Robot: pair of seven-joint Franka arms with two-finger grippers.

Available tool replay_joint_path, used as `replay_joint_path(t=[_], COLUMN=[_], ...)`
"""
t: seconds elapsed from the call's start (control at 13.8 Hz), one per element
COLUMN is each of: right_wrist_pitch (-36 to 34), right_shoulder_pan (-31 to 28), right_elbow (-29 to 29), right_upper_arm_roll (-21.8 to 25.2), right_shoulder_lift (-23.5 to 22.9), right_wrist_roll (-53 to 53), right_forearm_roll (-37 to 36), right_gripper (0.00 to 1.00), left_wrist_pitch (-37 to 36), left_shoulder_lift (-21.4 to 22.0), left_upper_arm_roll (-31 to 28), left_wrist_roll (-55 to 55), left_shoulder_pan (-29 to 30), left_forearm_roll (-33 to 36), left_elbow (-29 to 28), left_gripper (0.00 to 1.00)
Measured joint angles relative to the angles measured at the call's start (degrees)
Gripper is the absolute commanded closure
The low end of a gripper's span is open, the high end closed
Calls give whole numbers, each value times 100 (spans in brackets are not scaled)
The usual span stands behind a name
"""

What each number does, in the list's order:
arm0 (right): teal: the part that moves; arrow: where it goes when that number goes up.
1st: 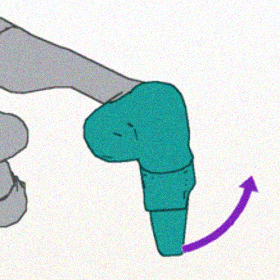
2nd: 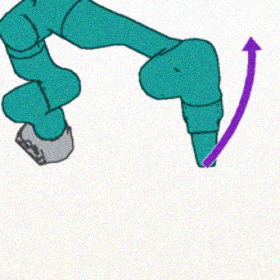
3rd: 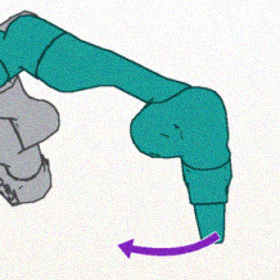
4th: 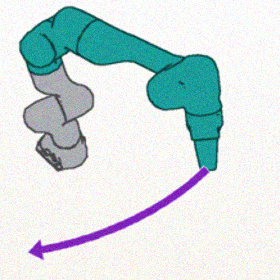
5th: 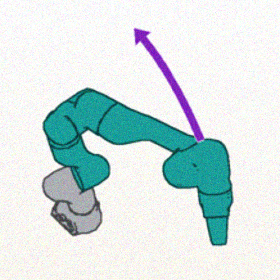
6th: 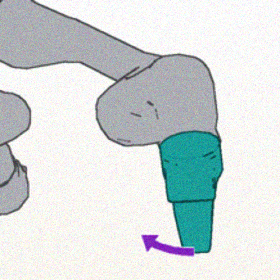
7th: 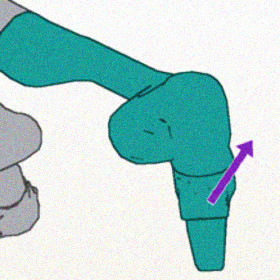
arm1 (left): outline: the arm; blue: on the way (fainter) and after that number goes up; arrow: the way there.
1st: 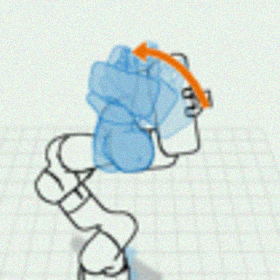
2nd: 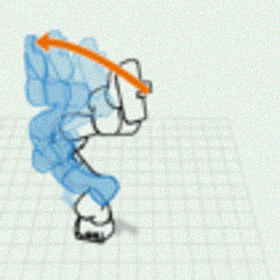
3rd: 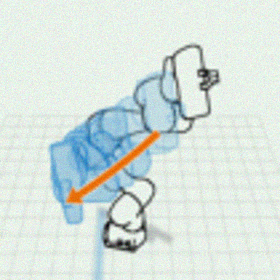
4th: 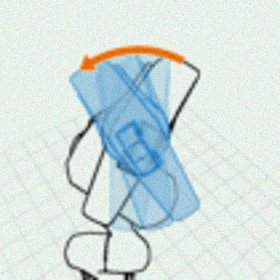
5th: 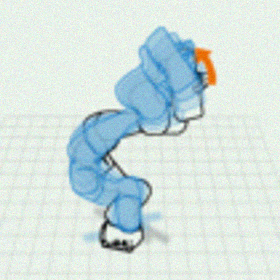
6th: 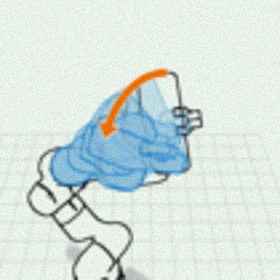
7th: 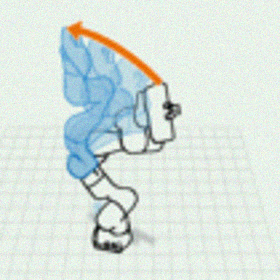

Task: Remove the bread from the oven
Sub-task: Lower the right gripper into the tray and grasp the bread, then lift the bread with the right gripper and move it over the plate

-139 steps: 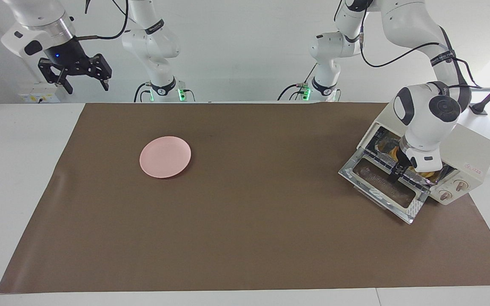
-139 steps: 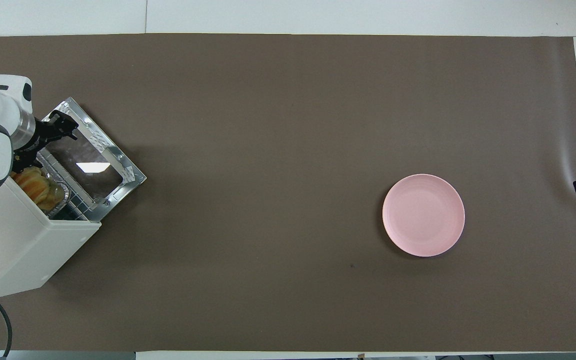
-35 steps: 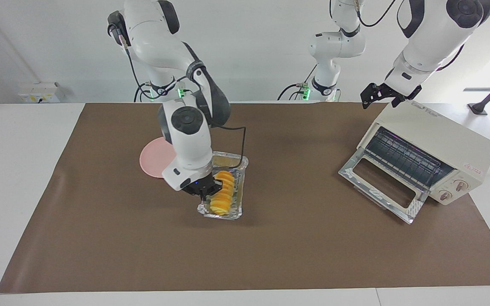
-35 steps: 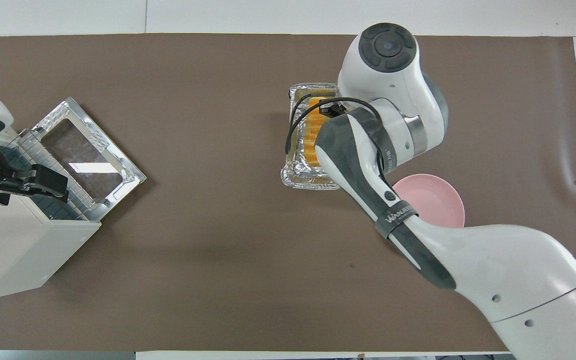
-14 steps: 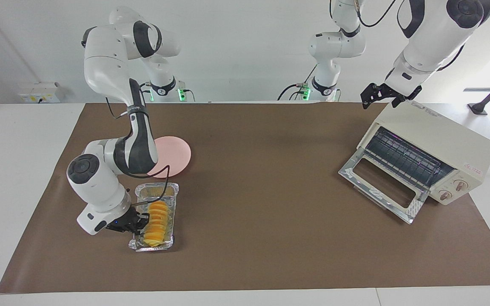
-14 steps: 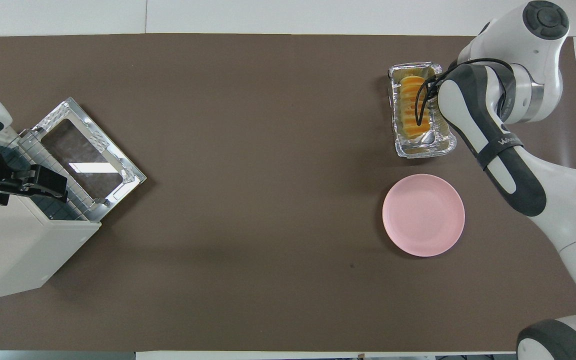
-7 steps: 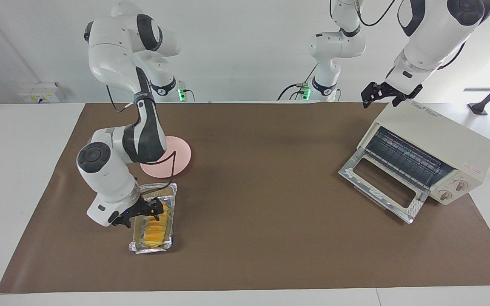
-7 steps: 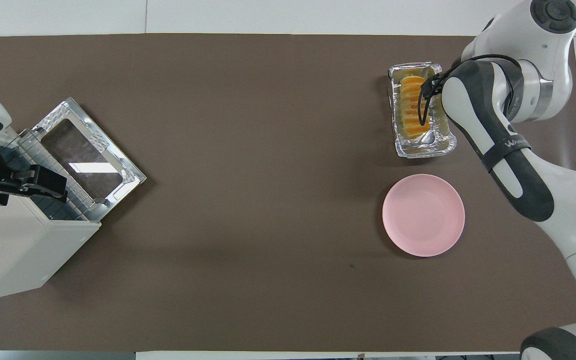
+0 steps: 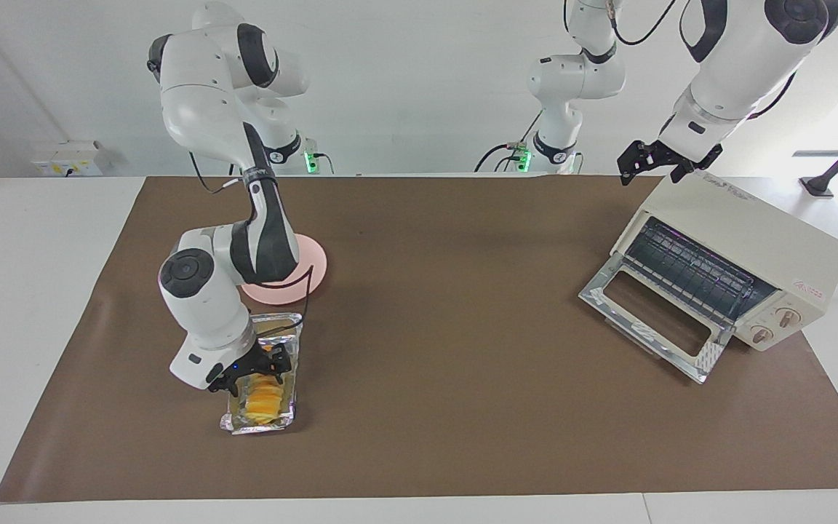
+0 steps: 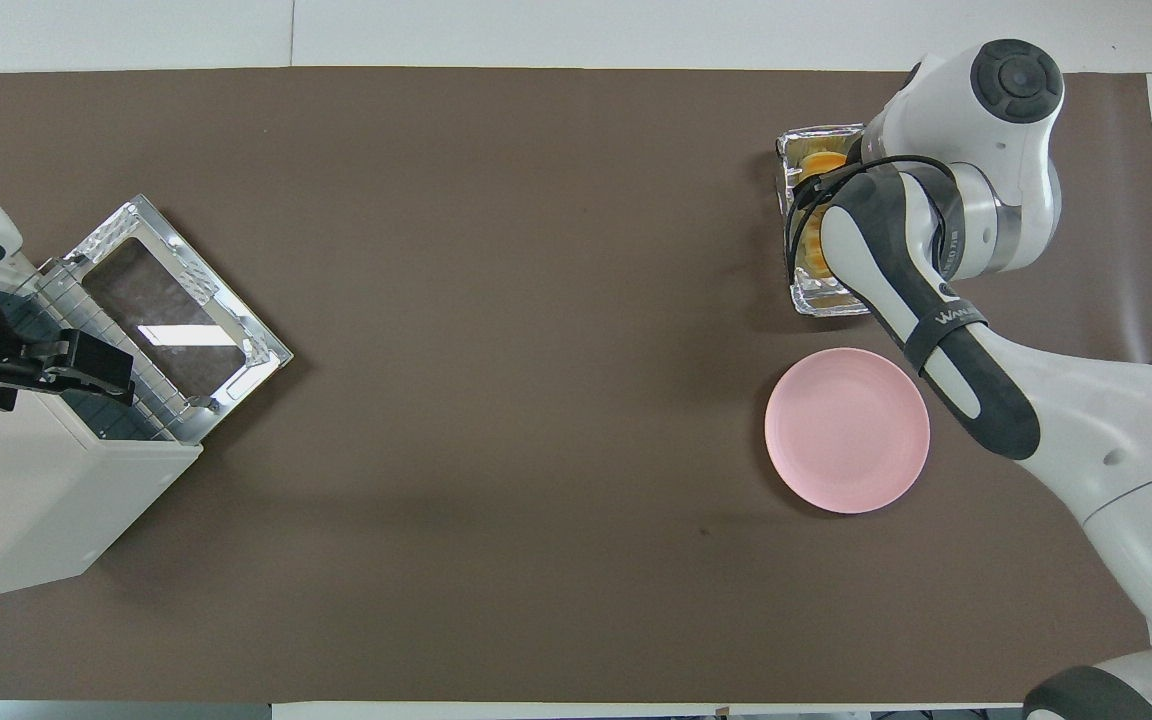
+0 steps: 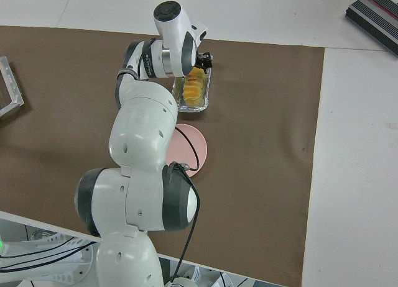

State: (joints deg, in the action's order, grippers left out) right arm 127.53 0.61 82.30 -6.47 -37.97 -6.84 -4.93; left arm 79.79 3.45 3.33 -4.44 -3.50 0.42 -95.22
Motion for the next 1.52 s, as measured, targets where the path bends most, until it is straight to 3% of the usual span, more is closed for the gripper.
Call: replay_joint_path(t=[0.07,0.14,0.22,0.29,0.79,1.01,1.52], right_wrist_pitch=[89,143,165,168,96,-255,-1905], right_shoulder_pan=[3,5,5,5,-11,-19,67], right_elbow=[63,104,121,127,168,162,160], right_upper_arm_roll=[0,0,0,0,4,6,-48], right_shoulder_lift=[1,1,3,10,72,183,1305], right_wrist_roll=[58,103,127,136,143,143,143], right_forearm_roll=[0,-1,-1,-1,-1,-7,-23], right_gripper=[33,54,82,100,100,100,100], left_wrist_pitch=[0,0,0,0,0,0,0], left_shoulder_lift=[0,0,0,0,0,0,0], left_upper_arm_roll=[0,0,0,0,0,0,0], left_wrist_roll=[0,0,0,0,0,0,0], left_shoulder_pan=[0,0,0,0,0,0,0], left_forearm_roll=[0,0,0,0,0,0,0], left_elbow=[0,0,0,0,0,0,0], left_gripper=[0,0,0,0,0,0,0])
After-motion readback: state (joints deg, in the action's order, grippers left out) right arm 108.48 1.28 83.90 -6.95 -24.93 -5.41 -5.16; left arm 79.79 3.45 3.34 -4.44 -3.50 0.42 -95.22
